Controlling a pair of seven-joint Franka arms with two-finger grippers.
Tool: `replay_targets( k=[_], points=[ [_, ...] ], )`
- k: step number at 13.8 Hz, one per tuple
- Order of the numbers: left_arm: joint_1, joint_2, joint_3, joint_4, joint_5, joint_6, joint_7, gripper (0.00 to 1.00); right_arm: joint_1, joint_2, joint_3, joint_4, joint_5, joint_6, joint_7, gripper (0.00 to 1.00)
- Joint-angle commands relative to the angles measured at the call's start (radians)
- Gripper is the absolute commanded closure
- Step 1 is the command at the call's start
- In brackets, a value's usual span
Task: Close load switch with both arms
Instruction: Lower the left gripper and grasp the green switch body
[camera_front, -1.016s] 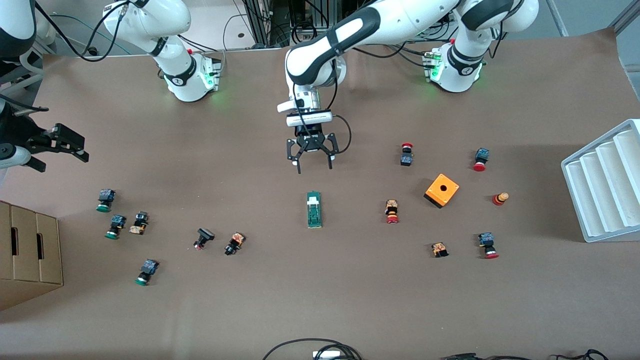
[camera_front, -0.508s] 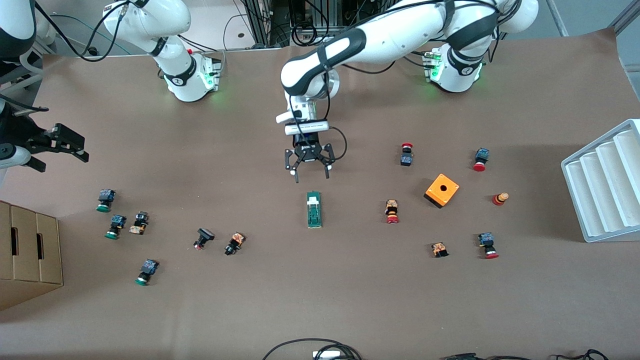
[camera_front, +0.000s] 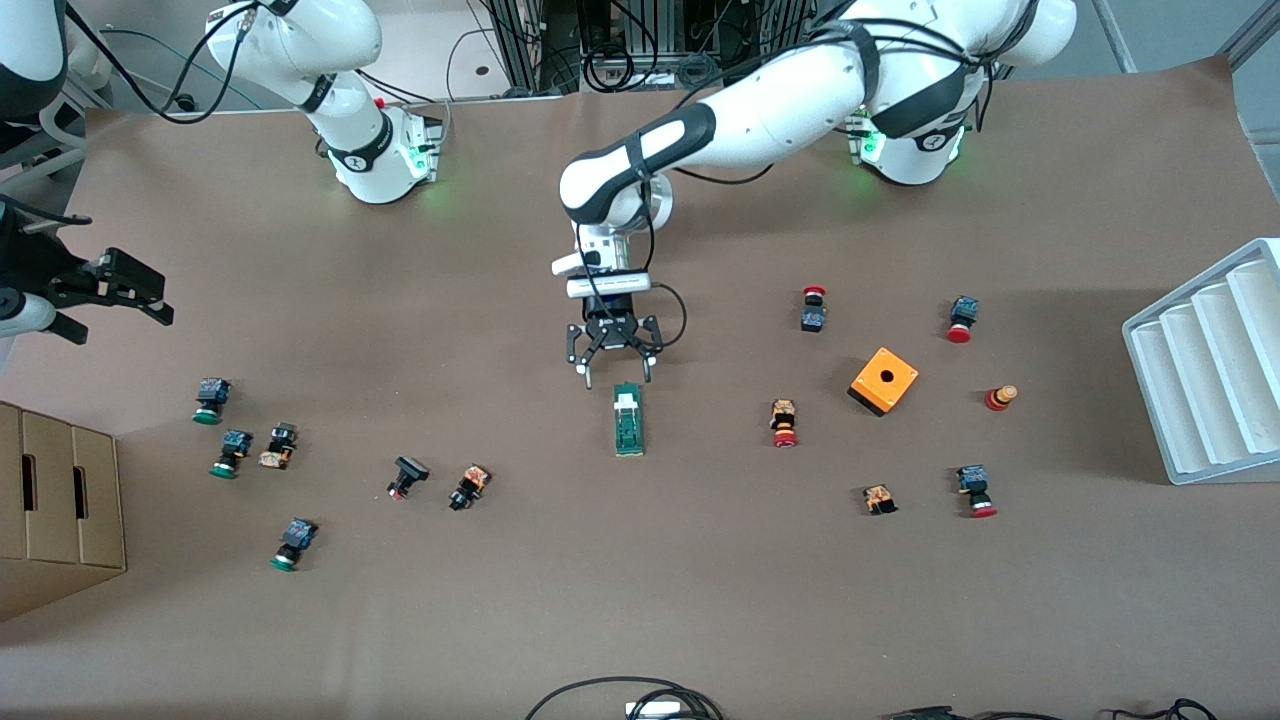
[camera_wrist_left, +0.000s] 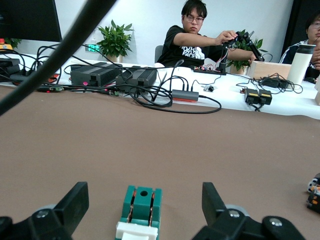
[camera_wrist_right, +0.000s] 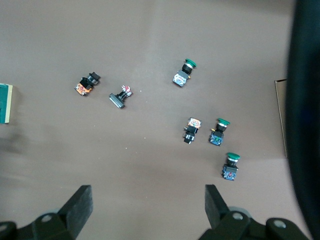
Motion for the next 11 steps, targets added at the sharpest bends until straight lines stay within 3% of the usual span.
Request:
replay_targets(
  k=[1, 11],
  points=[
    [-0.017, 0.064, 0.014, 0.071, 0.044, -0.021, -0.007, 0.00, -0.002, 0.012, -0.006, 0.010, -0.017, -0.006, -0.008, 0.00],
    [-0.020, 0.141, 0.014, 0.110, 0.087, -0.026, -0.010, 0.00, -0.002, 0.016, -0.006, 0.010, -0.022, -0.012, -0.008, 0.00]
  ],
)
